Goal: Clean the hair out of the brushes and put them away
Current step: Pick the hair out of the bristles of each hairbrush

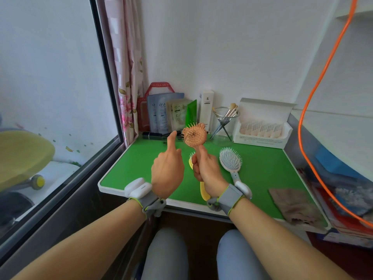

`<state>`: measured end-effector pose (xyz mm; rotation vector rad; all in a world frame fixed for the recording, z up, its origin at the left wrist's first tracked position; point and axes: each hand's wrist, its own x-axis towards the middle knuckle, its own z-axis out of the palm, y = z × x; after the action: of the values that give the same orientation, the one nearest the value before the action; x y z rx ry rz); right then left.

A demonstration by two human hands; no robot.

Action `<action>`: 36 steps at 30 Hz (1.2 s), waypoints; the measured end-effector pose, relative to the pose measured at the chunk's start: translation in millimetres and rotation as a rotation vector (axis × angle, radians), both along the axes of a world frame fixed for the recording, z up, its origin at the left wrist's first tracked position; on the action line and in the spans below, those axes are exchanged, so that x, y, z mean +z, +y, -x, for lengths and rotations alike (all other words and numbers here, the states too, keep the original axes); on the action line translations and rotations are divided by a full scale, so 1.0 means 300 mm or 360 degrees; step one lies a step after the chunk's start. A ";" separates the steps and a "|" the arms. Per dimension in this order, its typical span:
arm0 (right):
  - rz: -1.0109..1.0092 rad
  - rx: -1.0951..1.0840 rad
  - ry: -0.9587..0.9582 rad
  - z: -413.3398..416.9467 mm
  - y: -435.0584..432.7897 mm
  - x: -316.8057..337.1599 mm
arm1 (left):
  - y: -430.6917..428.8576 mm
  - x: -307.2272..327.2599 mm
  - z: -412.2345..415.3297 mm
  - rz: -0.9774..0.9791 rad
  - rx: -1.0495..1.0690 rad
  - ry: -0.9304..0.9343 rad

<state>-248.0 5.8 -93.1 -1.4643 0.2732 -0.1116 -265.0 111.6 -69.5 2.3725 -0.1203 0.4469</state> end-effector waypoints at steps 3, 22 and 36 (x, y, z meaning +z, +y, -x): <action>0.0000 -0.0029 0.0011 -0.004 -0.002 0.001 | 0.003 -0.010 0.004 0.0011 0.0003 -0.0037; 0.0016 -0.0021 -0.0016 -0.013 0.000 -0.003 | 0.003 -0.030 0.006 -0.0066 -0.0026 0.0000; -0.0001 -0.0029 0.0013 -0.019 -0.001 -0.001 | 0.012 -0.042 -0.008 -0.0235 -0.0118 -0.0128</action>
<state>-242.3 5.5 -93.5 -1.4618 0.2932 -0.1204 -262.6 115.3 -82.1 2.4849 -0.2864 0.5130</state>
